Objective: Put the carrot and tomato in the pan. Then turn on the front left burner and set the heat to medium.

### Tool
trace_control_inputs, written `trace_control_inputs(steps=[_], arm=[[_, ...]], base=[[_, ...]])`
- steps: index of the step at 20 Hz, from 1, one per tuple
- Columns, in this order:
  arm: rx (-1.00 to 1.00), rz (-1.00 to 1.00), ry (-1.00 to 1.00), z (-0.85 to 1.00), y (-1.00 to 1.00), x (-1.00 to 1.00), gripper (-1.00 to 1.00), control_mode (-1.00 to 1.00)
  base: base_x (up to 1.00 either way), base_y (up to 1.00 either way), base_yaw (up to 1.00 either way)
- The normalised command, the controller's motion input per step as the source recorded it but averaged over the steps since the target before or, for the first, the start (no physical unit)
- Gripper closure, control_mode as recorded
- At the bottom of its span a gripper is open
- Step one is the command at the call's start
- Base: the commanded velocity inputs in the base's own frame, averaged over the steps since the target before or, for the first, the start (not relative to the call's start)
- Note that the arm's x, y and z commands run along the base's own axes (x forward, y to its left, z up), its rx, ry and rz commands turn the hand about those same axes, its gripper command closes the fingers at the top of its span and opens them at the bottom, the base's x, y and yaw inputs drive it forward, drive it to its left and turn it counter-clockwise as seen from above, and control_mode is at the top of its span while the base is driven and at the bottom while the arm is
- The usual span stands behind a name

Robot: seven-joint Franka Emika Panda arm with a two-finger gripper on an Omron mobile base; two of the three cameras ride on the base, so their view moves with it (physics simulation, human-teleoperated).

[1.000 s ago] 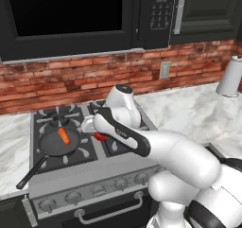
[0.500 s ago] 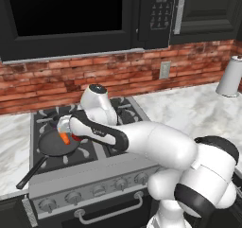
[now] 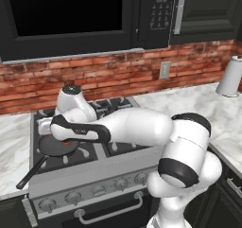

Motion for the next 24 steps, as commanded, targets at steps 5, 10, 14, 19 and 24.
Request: trace_control_inputs(steps=[5, 10, 14, 19, 24], arm=[[-0.05, 0.0, 0.0, 0.0, 0.36, 0.27, 1.0, -1.0], [-0.05, 0.0, 0.02, -0.01, 0.12, 0.22, 1.0, -1.0], [-0.03, 0.0, 0.03, -0.13, 0.06, 0.25, 1.0, -1.0], [0.0, 0.0, 0.04, -0.29, 0.02, 0.2, 1.0, -1.0], [0.0, 0.0, 0.03, -0.29, 0.06, 0.03, 1.0, -1.0]], base=[[0.0, 0.0, 0.0], [0.0, 0.0, 0.0], [0.0, 0.0, 0.0], [0.0, 0.0, 0.0], [0.0, 0.0, 0.0]])
